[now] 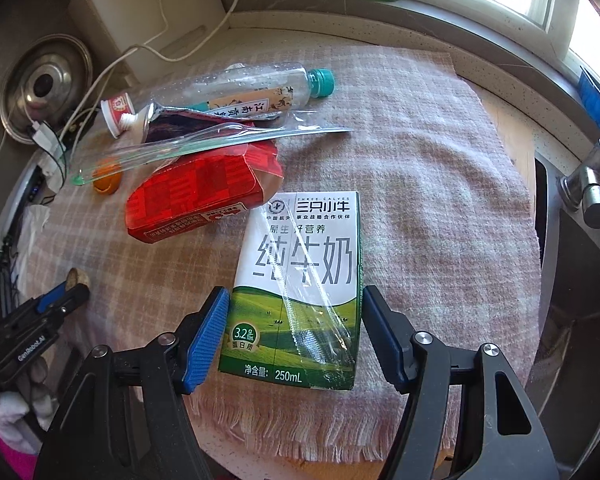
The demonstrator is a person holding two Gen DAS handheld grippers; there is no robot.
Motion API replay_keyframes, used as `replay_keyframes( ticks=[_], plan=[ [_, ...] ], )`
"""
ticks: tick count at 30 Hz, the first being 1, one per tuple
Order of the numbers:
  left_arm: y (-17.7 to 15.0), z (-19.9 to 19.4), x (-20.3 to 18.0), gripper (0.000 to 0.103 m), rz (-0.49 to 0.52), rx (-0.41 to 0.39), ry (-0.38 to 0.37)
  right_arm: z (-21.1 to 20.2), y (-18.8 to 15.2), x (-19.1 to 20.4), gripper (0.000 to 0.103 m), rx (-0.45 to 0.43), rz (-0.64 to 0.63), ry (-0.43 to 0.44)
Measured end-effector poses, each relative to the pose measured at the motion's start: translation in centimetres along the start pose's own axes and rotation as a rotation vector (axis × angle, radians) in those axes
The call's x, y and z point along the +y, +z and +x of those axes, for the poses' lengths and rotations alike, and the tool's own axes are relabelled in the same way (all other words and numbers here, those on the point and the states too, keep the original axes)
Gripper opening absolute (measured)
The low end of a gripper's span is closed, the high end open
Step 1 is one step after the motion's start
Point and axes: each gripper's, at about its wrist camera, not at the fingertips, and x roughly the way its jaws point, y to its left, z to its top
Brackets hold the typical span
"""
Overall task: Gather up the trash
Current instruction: 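Grasp the green-and-white milk carton with the right tool while the left tool lifts the lid, then carry the lid and the carton down to the blue basket with both tools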
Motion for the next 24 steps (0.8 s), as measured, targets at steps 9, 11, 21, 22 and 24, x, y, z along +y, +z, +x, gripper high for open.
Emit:
replay_keyframes(
  ticks=[9,11,21,22,24],
  plan=[
    [-1.4,-2.6,0.0,0.035,0.003,-0.016,-0.036,-1.6,-2.3,-0.9,0.067,-0.006,0.022,-0.006],
    [-1.9,-3.0,0.1,0.035,0.004,-0.012,-0.043,-2.1,-2.7,-0.8,0.067,-0.013,0.022,-0.005],
    [-4.6,-5.2,0.5,0.035,0.004,0.001,-0.089,-4.7,-5.2,1.4,0.067,-0.039,0.017,0.066],
    [-5.0,-5.4,0.6,0.035,0.005,0.004,-0.092,-4.8,-5.5,1.9,0.067,-0.039,0.011,0.076],
    [-5.7,-5.6,0.9,0.035,0.004,0.011,-0.093,-5.1,-6.2,2.9,0.067,-0.037,-0.001,0.099]
  ],
)
